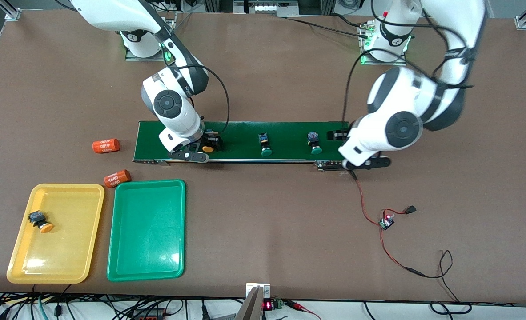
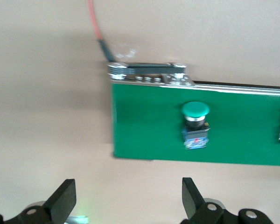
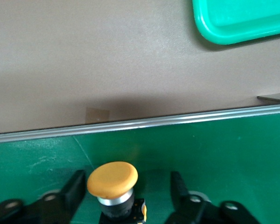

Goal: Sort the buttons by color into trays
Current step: 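Carry the yellow button to the yellow tray while the left gripper withdraws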

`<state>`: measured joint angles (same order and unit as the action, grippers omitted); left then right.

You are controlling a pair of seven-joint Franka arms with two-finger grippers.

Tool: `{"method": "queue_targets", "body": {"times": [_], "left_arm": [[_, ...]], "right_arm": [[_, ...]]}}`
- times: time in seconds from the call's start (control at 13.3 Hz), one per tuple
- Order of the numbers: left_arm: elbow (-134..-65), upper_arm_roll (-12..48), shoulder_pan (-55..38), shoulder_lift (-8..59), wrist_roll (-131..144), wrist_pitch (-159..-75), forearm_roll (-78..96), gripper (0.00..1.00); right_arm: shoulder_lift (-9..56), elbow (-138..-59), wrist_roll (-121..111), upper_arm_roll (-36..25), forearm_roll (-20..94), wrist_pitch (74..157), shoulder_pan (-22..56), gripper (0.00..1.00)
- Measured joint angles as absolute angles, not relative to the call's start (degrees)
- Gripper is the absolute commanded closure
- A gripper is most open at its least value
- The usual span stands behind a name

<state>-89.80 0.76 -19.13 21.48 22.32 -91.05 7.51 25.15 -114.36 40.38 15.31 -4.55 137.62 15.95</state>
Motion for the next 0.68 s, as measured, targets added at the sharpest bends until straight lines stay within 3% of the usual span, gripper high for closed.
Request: {"method": "queue_targets", "body": {"times": [0.08, 0.3, 0.68], "left_arm": [[-87.0, -0.4, -18.5, 21.2, 19.2, -87.3, 5.4, 0.00], [-81.9, -5.0, -17.5, 20.9, 6.9, -77.4, 0.9, 0.00], [-80.6, -6.2, -10.4, 17.7, -1.6, -75.0, 0.3, 0.00]], "right_arm": [[25.2, -114.4, 40.4, 15.1, -4.5, 137.7, 15.9, 0.84], [25.1, -114.4, 40.3, 14.2, -4.6, 137.7, 15.9, 0.88], [22.9, -111.5, 32.3, 11.9, -4.8, 136.4, 12.8, 0.88]]}}
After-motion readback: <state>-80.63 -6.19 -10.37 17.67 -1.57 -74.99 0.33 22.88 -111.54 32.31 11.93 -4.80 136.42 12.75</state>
